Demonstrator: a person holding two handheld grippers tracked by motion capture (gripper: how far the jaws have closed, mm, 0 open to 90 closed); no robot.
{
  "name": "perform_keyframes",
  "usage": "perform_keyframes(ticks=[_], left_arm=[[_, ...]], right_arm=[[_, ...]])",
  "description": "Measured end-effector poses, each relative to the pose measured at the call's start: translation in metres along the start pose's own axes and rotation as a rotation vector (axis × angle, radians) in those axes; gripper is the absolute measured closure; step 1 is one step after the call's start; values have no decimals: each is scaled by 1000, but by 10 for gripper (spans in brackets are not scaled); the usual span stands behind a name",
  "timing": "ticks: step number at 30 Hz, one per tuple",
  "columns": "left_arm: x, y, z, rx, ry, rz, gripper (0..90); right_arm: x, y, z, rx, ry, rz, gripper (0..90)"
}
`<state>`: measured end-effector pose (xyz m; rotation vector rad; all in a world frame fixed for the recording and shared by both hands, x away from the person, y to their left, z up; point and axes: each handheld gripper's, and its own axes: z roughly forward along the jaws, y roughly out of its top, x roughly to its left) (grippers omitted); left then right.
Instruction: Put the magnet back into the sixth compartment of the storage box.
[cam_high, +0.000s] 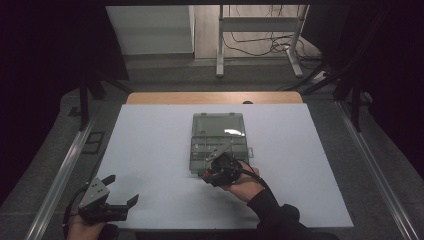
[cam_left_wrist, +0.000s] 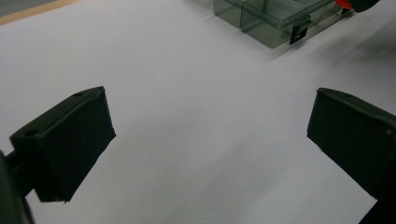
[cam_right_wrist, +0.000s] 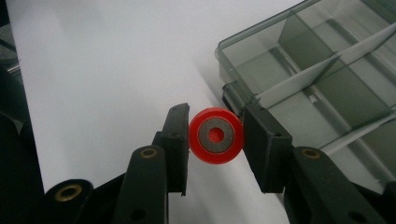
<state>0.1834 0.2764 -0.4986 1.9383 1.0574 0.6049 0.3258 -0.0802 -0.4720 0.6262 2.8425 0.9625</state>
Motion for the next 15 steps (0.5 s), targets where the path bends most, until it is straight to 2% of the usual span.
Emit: perform_keyframes(ticks=[15], left_arm=[[0,0,0,0,0,-1,9]], right_arm=[[-13,4,-3,-16,-22,32,626]])
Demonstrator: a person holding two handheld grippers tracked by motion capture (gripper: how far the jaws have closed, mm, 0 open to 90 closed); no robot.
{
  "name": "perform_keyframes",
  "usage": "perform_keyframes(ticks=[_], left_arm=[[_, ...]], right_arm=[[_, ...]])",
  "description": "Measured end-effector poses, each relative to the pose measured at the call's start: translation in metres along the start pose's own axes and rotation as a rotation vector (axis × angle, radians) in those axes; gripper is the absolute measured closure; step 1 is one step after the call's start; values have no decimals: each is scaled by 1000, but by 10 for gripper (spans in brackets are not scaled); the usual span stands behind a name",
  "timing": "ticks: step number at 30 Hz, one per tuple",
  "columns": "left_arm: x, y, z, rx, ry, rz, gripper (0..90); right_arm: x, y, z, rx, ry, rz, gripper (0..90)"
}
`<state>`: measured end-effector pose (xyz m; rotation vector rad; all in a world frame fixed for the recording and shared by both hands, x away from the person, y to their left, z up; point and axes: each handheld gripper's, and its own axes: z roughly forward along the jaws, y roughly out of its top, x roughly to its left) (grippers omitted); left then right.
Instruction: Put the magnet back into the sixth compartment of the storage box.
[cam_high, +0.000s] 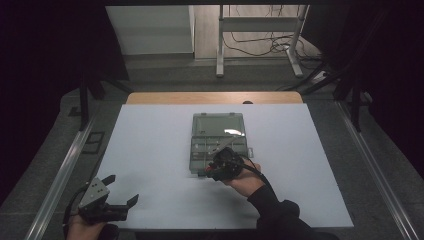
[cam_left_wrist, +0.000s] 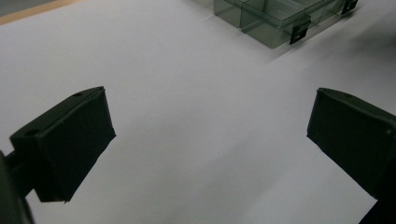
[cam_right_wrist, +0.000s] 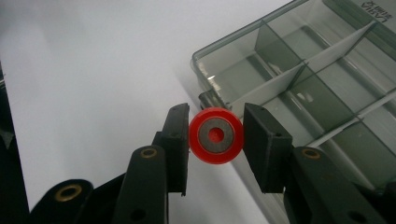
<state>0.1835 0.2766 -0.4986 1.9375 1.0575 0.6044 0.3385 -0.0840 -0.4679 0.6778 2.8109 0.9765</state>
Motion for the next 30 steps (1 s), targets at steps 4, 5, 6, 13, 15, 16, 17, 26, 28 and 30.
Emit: perform_keyframes(ticks=[4,5,6,13,15,16,17,26,28,30], left_arm=[[0,0,0,0,0,0,9],[0,0,0,0,0,0,9],[0,0,0,0,0,0,9],[0,0,0,-1,0,0,9],[0,0,0,-1,-1,0,9],[0,0,0,-1,-1,0,9],[0,0,0,-1,-1,0,9],[0,0,0,-2,-1,0,9],[0,0,0,-2,-1,1,9],[0,0,0,-2,-1,1,9]], right_arm=[[-4,1,0,0,-5,8,626],[-5,1,-1,0,-6,9,626],[-5,2,-1,-1,-7,16,626],[-11,4,-3,-4,-17,25,626],[-13,5,-3,-4,-21,26,626],[-14,5,-3,-4,-22,28,626],[-15,5,-3,-5,-25,27,626],[-23,9,-1,-6,-41,34,625],[-25,10,0,-6,-43,34,626],[-26,11,0,-4,-48,36,626]])
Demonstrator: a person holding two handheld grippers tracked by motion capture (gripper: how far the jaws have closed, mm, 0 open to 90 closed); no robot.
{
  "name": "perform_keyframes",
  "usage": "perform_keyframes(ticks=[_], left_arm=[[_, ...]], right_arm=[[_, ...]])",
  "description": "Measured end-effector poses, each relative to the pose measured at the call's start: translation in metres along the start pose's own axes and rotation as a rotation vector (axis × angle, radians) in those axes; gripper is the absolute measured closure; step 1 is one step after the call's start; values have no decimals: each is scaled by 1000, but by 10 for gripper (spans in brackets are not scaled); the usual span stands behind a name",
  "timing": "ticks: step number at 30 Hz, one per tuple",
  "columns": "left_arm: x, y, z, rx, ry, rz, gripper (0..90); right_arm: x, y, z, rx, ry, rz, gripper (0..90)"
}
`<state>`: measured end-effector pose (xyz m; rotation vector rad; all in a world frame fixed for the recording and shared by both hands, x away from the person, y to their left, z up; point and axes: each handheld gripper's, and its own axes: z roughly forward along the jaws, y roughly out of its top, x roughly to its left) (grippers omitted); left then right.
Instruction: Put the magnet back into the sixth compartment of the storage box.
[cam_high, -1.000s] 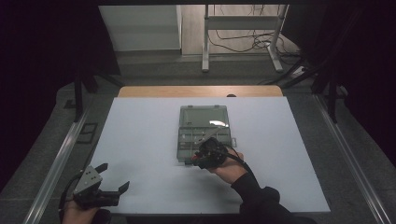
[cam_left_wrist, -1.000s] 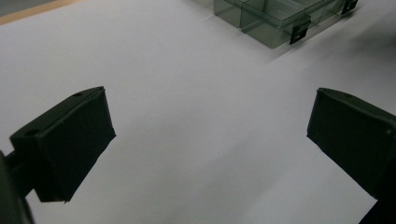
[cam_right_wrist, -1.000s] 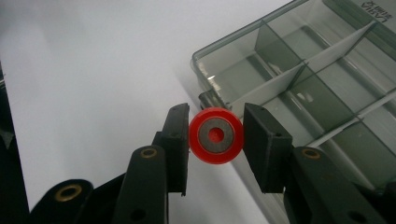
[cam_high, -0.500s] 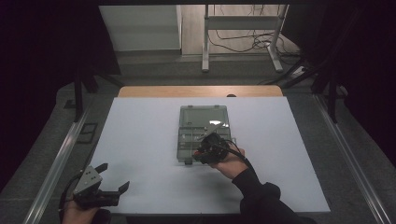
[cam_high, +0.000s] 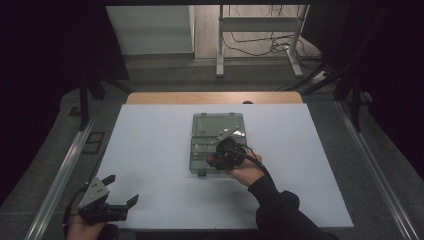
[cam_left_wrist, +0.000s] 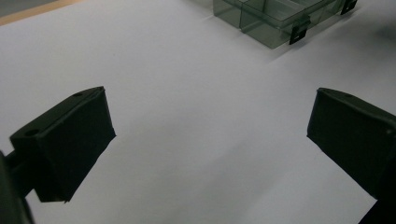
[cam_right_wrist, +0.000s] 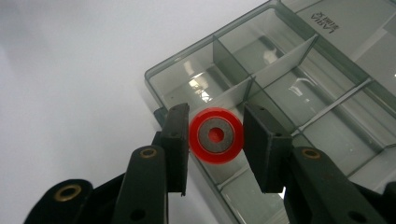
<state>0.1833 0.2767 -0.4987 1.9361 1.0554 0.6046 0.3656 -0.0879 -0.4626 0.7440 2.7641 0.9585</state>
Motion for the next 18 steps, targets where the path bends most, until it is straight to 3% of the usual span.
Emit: perform_keyframes(ticks=[18], left_arm=[[0,0,0,0,-1,2,9]], right_arm=[[-10,6,7,4,-36,-4,622]])
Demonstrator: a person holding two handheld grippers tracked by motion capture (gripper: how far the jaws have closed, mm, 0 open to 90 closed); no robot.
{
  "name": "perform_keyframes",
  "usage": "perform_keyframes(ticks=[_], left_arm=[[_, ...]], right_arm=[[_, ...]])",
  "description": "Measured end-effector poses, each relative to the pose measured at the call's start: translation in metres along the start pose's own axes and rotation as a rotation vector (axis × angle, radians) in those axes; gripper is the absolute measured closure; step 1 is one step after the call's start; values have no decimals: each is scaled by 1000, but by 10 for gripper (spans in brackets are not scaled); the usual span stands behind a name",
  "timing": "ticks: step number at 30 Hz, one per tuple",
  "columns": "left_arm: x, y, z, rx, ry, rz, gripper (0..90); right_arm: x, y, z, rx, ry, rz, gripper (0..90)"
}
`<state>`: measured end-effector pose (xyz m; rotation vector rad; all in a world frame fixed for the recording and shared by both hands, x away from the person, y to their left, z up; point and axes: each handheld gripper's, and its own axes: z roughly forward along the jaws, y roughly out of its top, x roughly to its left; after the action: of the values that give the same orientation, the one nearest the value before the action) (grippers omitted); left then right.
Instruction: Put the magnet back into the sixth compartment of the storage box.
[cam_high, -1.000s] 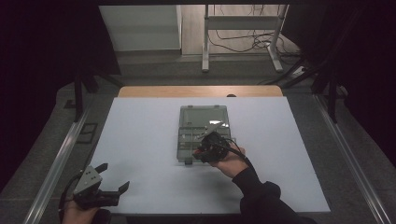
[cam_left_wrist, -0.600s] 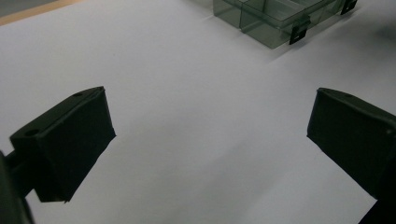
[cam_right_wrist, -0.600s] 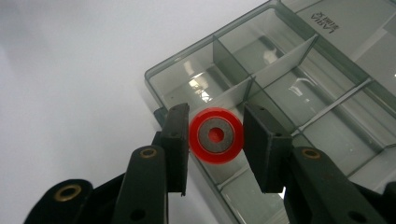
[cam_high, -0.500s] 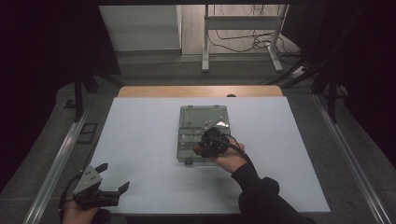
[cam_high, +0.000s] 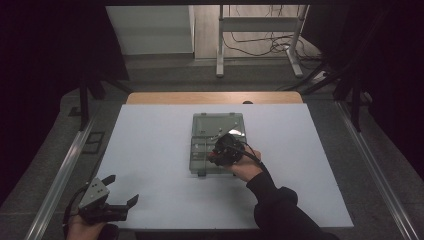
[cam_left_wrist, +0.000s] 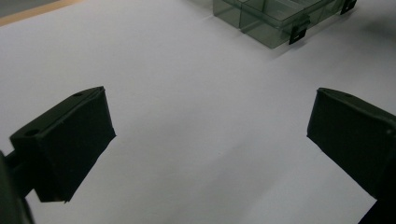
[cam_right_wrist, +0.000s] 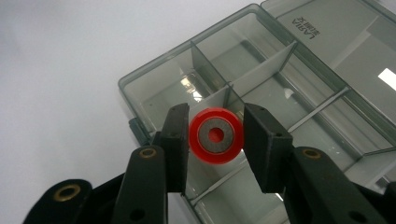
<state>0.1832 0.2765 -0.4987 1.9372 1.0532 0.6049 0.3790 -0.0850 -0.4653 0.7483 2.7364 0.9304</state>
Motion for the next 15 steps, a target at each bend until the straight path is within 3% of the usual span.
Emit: perform_keyframes(ticks=[15], left_arm=[[0,0,0,0,0,4,9]], right_arm=[[-4,0,11,19,-14,-1,617]])
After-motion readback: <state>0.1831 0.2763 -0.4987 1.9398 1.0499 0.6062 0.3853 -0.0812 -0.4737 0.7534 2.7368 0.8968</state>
